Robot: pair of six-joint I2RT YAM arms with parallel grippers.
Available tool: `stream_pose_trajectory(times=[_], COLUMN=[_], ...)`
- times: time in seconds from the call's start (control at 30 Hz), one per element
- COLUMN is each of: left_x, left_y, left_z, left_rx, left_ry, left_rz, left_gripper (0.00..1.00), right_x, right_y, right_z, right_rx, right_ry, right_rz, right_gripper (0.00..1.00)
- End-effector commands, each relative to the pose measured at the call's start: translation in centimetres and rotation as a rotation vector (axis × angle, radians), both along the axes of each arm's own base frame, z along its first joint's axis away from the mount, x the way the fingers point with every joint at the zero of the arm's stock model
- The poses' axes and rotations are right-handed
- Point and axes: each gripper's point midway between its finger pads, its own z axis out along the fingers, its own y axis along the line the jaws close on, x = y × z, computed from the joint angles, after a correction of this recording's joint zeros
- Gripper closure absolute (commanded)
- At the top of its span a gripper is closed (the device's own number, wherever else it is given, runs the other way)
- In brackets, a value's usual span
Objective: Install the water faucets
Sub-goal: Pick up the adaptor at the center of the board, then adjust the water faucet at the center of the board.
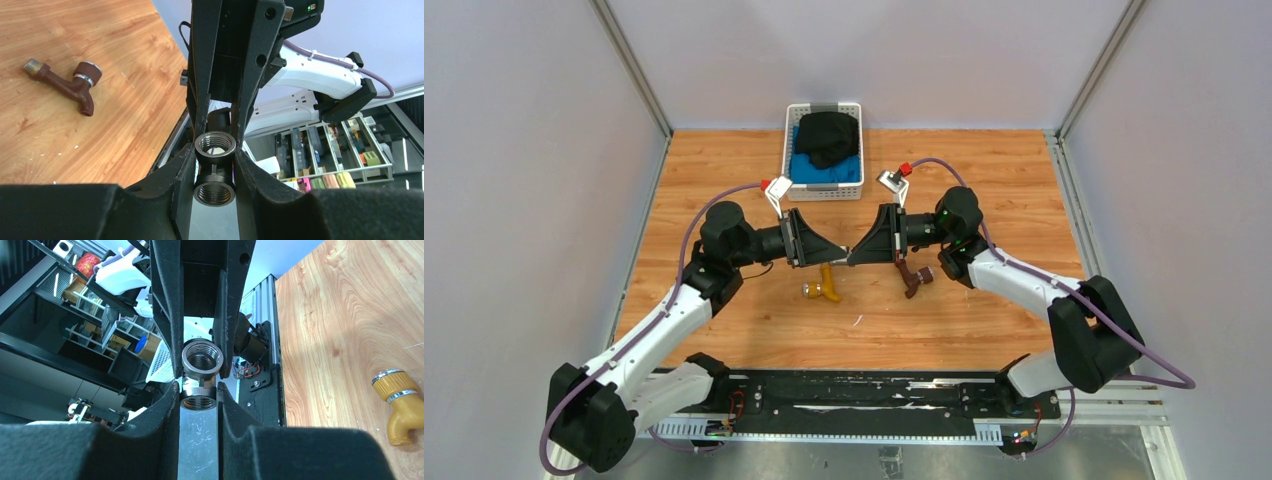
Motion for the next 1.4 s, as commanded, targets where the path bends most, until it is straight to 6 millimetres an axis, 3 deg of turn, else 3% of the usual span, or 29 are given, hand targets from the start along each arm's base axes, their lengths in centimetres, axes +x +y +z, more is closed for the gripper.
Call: stream_pose_trajectory(times=[0.0, 0.03, 0.1, 0.33, 0.6, 0.7, 0.73, 0.77, 0.87, 0.93, 1.1, 1.23, 1.3, 1.37], left_x=[-1.3, -1.4, -1.4, -1.8, -1.5, -1.3, -1.2, -0.9, 0.1, 0.3, -0.1, -0.3, -0.6, -1.3], left_y=[0.0, 0.0, 0.0, 0.1, 0.1, 0.2, 0.2, 0.4, 1.4, 2.2, 2.9, 3.3, 3.3, 3.1], left_z=[1.3, 1.3, 1.3, 1.3, 1.2, 1.2, 1.2, 1.0, -0.1, -0.5, -0.3, 0.0, 0.2, 0.8], left_rx=[-0.031, -0.031, -0.031, -0.033, -0.033, -0.033, -0.031, -0.023, 0.026, 0.046, 0.071, 0.137, 0.152, 0.138], left_ry=[-0.051, -0.049, -0.049, -0.056, -0.053, -0.051, -0.049, -0.039, -0.019, -0.026, -0.129, -0.278, -0.318, -0.356], left_rz=[-0.058, -0.059, -0.063, -0.065, -0.044, -0.037, -0.030, -0.011, 0.049, 0.082, 0.091, 0.069, 0.038, -0.015], left_gripper=[0.57, 0.51, 0.50, 0.59, 0.99, 1.00, 1.00, 1.00, 1.00, 1.00, 1.00, 1.00, 1.00, 1.00], right_x=[0.2, 0.2, 0.2, 0.4, 0.3, 0.4, 0.6, 0.9, 2.3, 3.7, 5.5, 6.4, 5.9, 5.0], right_y=[0.4, 0.5, 0.5, 0.6, 0.5, 0.5, 0.4, 0.2, -1.8, -4.4, -11.7, -16.9, -16.5, -14.5], right_z=[0.3, 0.3, 0.4, 0.6, 0.3, 0.4, 0.4, 0.3, -0.7, -1.3, -4.8, -8.7, -8.7, -7.8], right_rx=[0.010, 0.010, 0.012, 0.018, 0.014, 0.009, 0.002, -0.011, -0.088, -0.169, -0.504, -0.782, -0.746, -0.607], right_ry=[-0.014, -0.012, -0.009, -0.012, -0.001, 0.006, 0.005, 0.011, 0.028, 0.014, -0.080, -0.101, -0.099, -0.098], right_rz=[0.000, 0.000, 0.003, 0.000, -0.002, -0.008, -0.017, -0.032, -0.127, -0.242, -0.548, -0.779, -0.769, -0.708], right_gripper=[1.00, 1.00, 1.00, 1.00, 1.00, 1.00, 0.96, 0.83, 0.47, 0.27, 0.23, 0.24, 0.25, 0.26])
